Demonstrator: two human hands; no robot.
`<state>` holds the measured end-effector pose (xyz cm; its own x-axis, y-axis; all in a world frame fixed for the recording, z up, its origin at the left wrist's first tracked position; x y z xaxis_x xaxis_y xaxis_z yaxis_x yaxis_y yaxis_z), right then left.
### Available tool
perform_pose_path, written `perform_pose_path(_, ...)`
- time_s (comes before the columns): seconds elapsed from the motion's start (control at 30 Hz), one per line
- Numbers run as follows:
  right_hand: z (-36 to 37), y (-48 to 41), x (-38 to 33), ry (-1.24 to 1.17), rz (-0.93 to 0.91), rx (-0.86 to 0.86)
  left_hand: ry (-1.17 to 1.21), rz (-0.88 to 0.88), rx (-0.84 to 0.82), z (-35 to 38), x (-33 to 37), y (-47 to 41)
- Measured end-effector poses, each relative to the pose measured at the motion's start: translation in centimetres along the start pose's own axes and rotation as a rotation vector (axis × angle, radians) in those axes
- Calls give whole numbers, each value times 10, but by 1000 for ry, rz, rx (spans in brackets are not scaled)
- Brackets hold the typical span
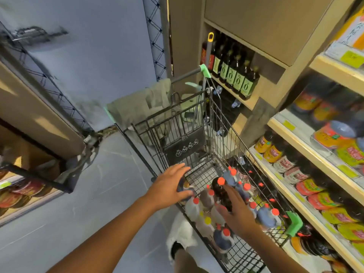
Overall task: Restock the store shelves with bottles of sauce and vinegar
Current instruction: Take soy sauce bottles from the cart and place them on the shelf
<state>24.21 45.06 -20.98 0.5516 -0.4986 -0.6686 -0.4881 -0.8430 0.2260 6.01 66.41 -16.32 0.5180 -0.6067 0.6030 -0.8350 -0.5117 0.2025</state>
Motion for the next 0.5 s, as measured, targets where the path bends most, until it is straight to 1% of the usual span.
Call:
perform_pose_path(0.1, 11, -36, 4, -44, 52, -27, -35, -19, -11, -8, -25, -45)
perform_pose_path(0.2, 24, -61, 10, -50, 111, -59, -165, -8, -19, -8, -51, -79)
perform_pose_path(0.33, 40, -91, 7, 45, 55, -59, -239, -20, -88, -1, -83, -113)
perform_pose_path(0.4, 52, -106, 9, 72, 75, -135, -292, -10, -117, 4, -96, -123)
perform_pose_path(0.5, 72, -130, 13, 158, 81, -292, -360, -15, -151, 11, -109, -132)
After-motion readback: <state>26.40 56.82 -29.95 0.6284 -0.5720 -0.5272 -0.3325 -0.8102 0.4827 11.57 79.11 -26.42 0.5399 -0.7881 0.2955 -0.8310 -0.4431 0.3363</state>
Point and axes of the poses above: each hand's wrist, its own y-axis away from the middle knuckle, its own z-axis out of the palm, x = y × z, the point moved 2 cm from there along -y, towards the middle knuckle, and after that the axes turned 4 degrees about y, right-handed, at the moved point
